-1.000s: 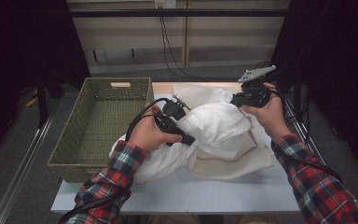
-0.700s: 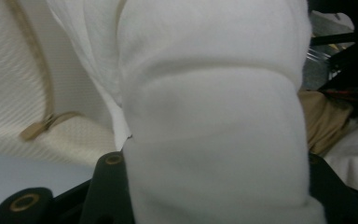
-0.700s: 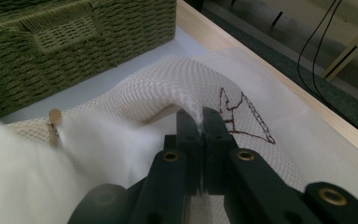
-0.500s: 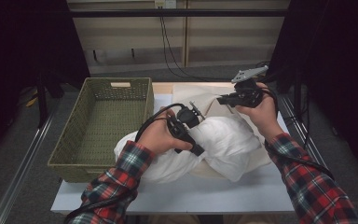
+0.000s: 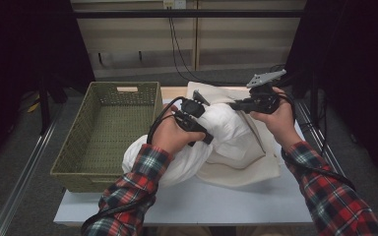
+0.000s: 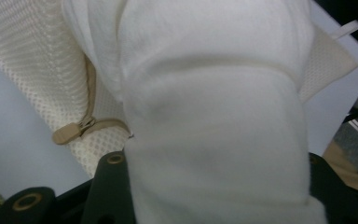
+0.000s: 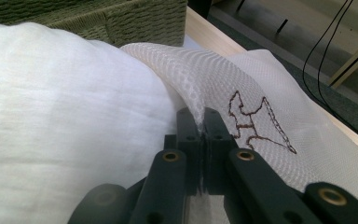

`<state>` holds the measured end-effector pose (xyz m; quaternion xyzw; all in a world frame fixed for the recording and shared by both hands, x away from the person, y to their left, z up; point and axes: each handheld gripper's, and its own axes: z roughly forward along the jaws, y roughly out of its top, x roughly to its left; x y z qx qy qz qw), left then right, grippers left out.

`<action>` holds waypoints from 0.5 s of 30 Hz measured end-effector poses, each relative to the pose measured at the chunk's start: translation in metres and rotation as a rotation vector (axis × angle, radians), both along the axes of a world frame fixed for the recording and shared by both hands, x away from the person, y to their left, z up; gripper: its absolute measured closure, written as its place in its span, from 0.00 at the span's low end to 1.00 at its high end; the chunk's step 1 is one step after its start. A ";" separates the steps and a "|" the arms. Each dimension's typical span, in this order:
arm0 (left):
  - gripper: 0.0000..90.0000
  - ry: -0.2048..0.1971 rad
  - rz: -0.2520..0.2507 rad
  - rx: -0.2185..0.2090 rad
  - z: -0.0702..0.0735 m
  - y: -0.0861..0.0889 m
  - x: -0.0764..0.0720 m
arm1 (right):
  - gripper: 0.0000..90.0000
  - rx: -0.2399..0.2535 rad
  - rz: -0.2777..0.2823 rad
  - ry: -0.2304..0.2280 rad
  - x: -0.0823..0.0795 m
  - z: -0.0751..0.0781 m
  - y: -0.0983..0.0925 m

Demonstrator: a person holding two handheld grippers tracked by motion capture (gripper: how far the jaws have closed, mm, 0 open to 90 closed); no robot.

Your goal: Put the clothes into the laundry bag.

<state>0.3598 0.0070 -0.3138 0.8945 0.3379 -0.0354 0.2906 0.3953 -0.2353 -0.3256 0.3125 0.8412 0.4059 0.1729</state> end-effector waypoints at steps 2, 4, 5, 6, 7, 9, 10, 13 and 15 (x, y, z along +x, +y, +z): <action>0.60 0.023 0.011 -0.018 0.003 -0.002 0.000 | 0.98 0.001 0.003 -0.002 0.001 0.001 0.001; 0.60 0.026 0.030 -0.031 0.002 -0.006 0.000 | 0.98 -0.001 -0.002 -0.003 0.001 0.002 0.001; 0.60 0.037 0.036 -0.033 0.000 -0.008 0.000 | 0.98 -0.003 -0.004 -0.002 0.001 0.002 0.001; 0.60 0.041 0.046 -0.035 -0.002 -0.009 0.000 | 0.98 -0.007 -0.004 -0.005 0.002 0.002 0.001; 0.60 0.041 0.056 -0.032 -0.005 -0.012 0.000 | 0.98 -0.005 -0.003 -0.001 0.002 0.001 0.001; 0.60 0.043 0.058 -0.010 -0.010 -0.015 0.002 | 0.98 -0.004 -0.003 0.003 0.001 0.000 0.000; 0.60 0.041 0.072 -0.013 -0.012 -0.016 0.002 | 0.98 -0.001 0.000 0.005 0.001 -0.001 0.000; 0.59 0.038 0.119 0.001 -0.020 -0.019 0.005 | 0.98 -0.004 0.006 0.006 0.001 -0.002 0.002; 0.59 0.032 0.125 0.016 -0.025 -0.020 0.008 | 0.98 -0.008 0.009 0.005 0.001 -0.002 0.004</action>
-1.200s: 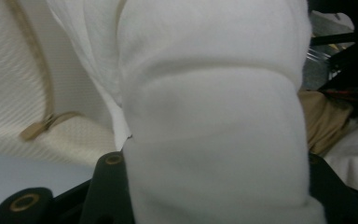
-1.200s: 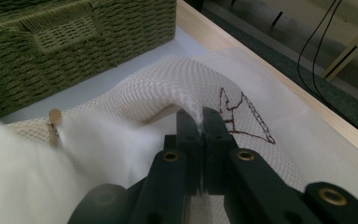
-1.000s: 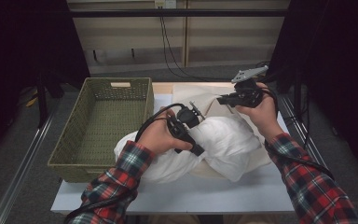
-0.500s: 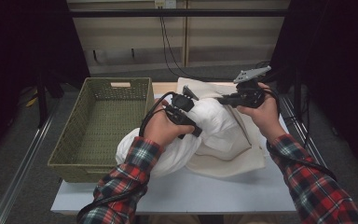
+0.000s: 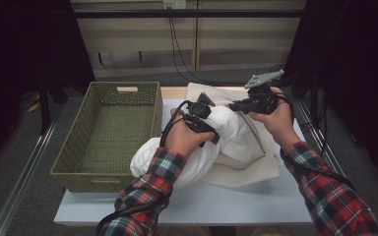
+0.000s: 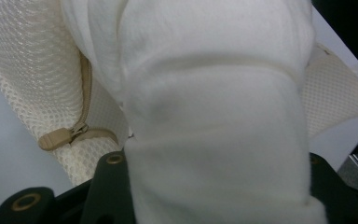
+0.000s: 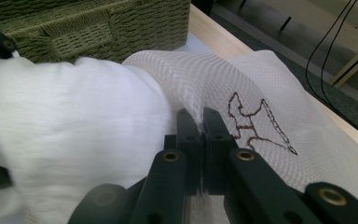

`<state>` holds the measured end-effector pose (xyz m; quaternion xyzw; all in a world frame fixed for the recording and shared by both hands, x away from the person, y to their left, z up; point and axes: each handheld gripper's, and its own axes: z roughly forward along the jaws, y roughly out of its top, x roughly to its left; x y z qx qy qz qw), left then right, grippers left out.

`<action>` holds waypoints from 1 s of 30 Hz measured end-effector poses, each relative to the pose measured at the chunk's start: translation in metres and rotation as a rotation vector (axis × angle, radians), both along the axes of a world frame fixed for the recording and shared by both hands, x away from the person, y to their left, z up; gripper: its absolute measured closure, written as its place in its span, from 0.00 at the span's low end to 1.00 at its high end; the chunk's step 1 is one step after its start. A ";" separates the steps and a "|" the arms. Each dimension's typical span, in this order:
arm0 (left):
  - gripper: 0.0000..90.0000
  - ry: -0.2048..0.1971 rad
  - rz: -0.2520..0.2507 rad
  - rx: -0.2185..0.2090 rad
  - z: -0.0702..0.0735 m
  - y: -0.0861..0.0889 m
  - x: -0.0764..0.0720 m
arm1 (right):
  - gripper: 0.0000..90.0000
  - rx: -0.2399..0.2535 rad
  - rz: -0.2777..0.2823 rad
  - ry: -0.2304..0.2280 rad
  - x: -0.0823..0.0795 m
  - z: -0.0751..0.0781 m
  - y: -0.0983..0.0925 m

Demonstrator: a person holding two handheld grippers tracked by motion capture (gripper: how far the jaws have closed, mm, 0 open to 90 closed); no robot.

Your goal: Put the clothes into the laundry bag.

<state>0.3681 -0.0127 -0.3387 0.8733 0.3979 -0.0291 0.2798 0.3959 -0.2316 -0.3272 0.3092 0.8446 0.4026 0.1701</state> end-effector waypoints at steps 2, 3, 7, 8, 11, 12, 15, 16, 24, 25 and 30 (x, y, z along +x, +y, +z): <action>0.59 -0.005 0.032 -0.004 -0.004 -0.001 0.003 | 0.98 -0.001 0.005 0.000 0.000 0.000 0.002; 0.59 -0.004 0.056 -0.020 -0.006 -0.002 0.003 | 0.98 -0.001 0.008 0.000 0.000 0.000 0.002; 0.59 0.002 0.095 -0.046 -0.009 0.000 0.010 | 0.98 0.000 0.016 0.002 0.000 -0.002 0.005; 0.59 0.003 0.112 -0.057 -0.010 0.001 0.011 | 0.98 0.002 0.015 0.004 0.000 -0.002 0.005; 0.58 0.012 0.130 -0.070 -0.017 0.001 0.013 | 0.98 0.001 0.015 0.005 0.000 -0.002 0.006; 0.59 0.014 0.124 -0.060 -0.019 0.000 0.012 | 0.98 0.001 0.016 0.004 0.000 -0.003 0.006; 0.59 0.005 0.098 -0.045 -0.023 -0.006 0.006 | 0.98 0.001 0.014 0.008 0.001 -0.005 0.007; 0.59 0.009 0.088 -0.050 -0.024 -0.007 0.004 | 0.98 0.005 0.013 0.009 0.001 -0.005 0.007; 0.58 0.065 0.101 -0.168 -0.038 -0.017 -0.001 | 0.98 0.015 0.004 0.016 0.003 -0.005 0.005; 0.58 0.077 0.084 -0.173 -0.043 -0.015 0.001 | 0.98 0.016 0.006 0.014 0.003 -0.005 0.005; 0.58 0.081 0.092 -0.184 -0.055 -0.021 0.000 | 0.98 0.018 0.015 0.013 0.001 -0.003 0.005</action>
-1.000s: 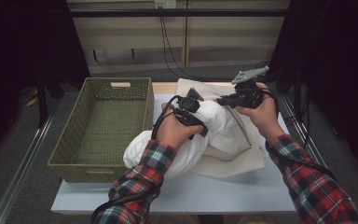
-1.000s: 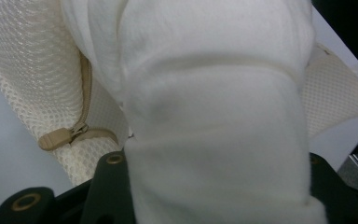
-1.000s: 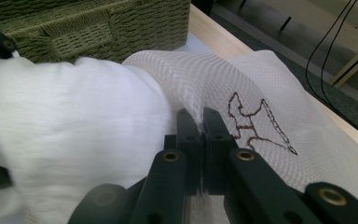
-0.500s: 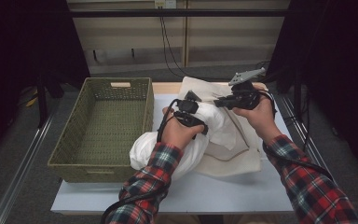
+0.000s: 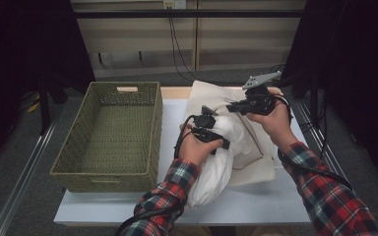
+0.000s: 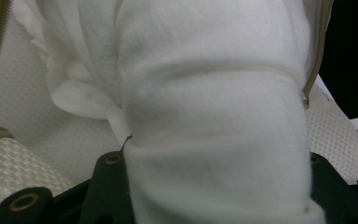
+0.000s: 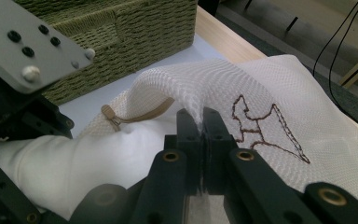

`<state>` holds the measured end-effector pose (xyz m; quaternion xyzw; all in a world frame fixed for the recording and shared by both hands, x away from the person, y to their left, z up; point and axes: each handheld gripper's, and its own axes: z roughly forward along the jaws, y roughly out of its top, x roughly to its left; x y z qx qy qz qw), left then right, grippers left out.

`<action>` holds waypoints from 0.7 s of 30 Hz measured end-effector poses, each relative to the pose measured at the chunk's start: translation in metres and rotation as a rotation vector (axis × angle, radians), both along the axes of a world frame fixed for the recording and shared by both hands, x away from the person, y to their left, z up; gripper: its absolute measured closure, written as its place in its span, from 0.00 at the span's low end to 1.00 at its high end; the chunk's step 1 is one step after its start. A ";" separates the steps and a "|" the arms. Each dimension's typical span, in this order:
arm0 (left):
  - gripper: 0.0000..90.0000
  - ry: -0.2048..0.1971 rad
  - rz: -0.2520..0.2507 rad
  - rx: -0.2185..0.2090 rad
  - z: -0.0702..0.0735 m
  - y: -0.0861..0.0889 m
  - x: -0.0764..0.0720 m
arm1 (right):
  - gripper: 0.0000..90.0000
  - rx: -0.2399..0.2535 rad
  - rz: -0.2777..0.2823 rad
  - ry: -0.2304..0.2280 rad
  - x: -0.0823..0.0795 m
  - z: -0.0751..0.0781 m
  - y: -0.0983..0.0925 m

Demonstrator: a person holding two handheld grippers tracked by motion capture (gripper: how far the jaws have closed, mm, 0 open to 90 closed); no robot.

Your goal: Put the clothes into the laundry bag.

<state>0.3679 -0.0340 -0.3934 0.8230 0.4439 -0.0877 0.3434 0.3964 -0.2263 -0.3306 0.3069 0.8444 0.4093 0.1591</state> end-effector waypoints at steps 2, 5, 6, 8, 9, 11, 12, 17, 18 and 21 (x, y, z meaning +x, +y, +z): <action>0.58 -0.007 -0.001 -0.002 0.000 -0.005 -0.002 | 0.98 -0.002 -0.003 -0.004 0.000 0.001 0.000; 0.58 -0.013 -0.027 0.002 -0.002 -0.007 -0.002 | 0.98 0.006 -0.002 -0.003 0.000 0.002 -0.001; 0.58 -0.023 -0.021 0.005 -0.003 -0.010 -0.004 | 0.98 0.005 -0.006 -0.004 0.000 0.002 -0.001; 0.58 -0.049 -0.051 0.034 -0.004 -0.013 -0.007 | 0.98 0.005 -0.003 -0.002 0.000 0.002 0.000; 0.58 -0.047 -0.050 0.036 -0.004 -0.016 -0.008 | 0.98 0.006 -0.004 -0.002 0.000 0.002 0.001; 0.57 -0.055 -0.032 0.025 -0.006 -0.018 -0.007 | 0.98 0.004 0.004 -0.004 0.000 0.002 0.002; 0.57 -0.056 -0.028 0.026 -0.007 -0.016 -0.005 | 0.98 0.002 -0.002 -0.005 -0.001 0.002 0.002; 0.56 -0.077 0.027 0.022 -0.011 -0.007 0.007 | 0.98 0.005 0.011 -0.016 -0.003 0.007 0.002; 0.56 -0.090 0.046 0.021 -0.011 -0.004 0.009 | 0.98 0.002 0.006 -0.016 -0.004 0.009 0.001; 0.56 -0.115 0.099 0.016 -0.009 0.003 0.015 | 0.98 0.004 0.004 -0.019 -0.006 0.012 -0.001</action>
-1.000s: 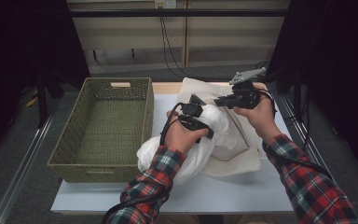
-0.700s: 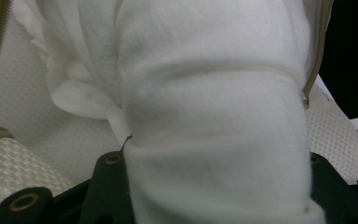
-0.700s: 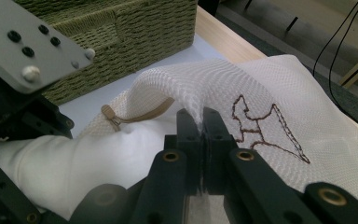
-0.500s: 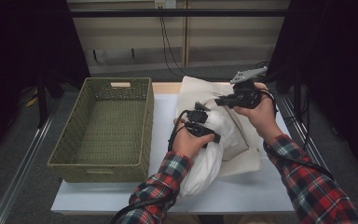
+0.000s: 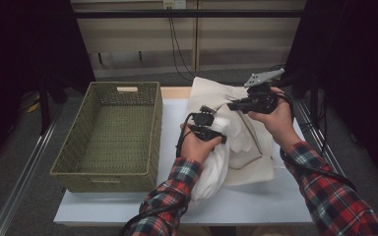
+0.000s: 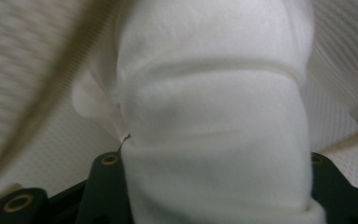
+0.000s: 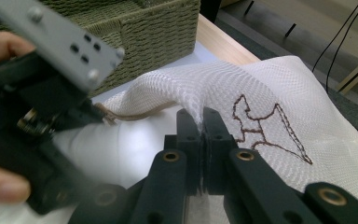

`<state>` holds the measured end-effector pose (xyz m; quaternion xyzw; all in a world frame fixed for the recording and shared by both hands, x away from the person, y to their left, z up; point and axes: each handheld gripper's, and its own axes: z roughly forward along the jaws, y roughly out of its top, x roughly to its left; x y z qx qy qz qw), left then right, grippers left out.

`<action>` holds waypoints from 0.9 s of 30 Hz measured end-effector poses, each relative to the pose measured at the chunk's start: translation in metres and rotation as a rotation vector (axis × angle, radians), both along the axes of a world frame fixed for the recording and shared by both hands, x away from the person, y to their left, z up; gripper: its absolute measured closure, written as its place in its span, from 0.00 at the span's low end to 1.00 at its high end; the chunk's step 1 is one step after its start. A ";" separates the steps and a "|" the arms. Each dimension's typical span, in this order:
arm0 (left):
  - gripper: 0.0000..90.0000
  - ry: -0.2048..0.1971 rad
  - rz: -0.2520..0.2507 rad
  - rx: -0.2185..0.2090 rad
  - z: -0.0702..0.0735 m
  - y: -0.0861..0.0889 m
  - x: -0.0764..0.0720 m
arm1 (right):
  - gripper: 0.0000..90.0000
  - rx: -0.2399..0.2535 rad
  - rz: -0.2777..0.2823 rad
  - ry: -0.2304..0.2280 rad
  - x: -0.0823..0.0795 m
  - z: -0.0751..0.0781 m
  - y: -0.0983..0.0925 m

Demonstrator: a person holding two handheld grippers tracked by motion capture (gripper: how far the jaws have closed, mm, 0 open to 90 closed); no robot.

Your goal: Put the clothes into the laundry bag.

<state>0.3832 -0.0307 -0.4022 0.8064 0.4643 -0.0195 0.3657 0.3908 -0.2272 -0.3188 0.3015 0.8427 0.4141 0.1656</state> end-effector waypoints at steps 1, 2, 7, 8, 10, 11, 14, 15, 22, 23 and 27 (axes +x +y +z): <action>0.56 -0.009 0.014 -0.003 0.000 0.001 0.001 | 0.98 -0.001 -0.001 -0.002 0.000 0.000 0.000; 0.55 -0.019 0.017 0.006 -0.001 0.002 0.002 | 0.98 -0.001 0.002 -0.003 -0.001 0.001 0.000; 0.45 -0.039 -0.031 -0.021 -0.007 -0.001 0.002 | 0.98 0.000 -0.002 0.002 0.001 -0.002 0.002; 0.41 -0.049 -0.040 -0.018 -0.008 -0.001 0.001 | 0.98 -0.004 -0.002 0.002 0.001 -0.002 0.002; 0.28 -0.099 -0.087 0.024 -0.008 -0.003 -0.001 | 0.98 -0.003 0.002 0.003 0.002 -0.005 0.003; 0.23 -0.118 -0.093 0.038 -0.007 -0.003 -0.002 | 0.98 -0.003 -0.001 0.007 0.002 -0.005 0.003; 0.19 -0.161 -0.116 0.075 -0.003 -0.004 -0.004 | 0.98 -0.007 -0.002 0.010 0.004 -0.007 0.003; 0.19 -0.166 -0.107 0.092 -0.001 -0.004 -0.005 | 0.98 -0.008 -0.003 0.011 0.004 -0.007 0.003; 0.21 -0.153 -0.161 0.056 0.005 -0.001 -0.008 | 0.98 -0.014 0.000 0.018 0.005 -0.011 0.005; 0.21 -0.145 -0.161 0.050 0.006 0.000 -0.009 | 0.98 -0.013 -0.002 0.017 0.005 -0.011 0.005; 0.19 -0.153 -0.174 0.065 0.008 0.003 -0.012 | 0.98 -0.012 -0.003 0.024 0.006 -0.014 0.004</action>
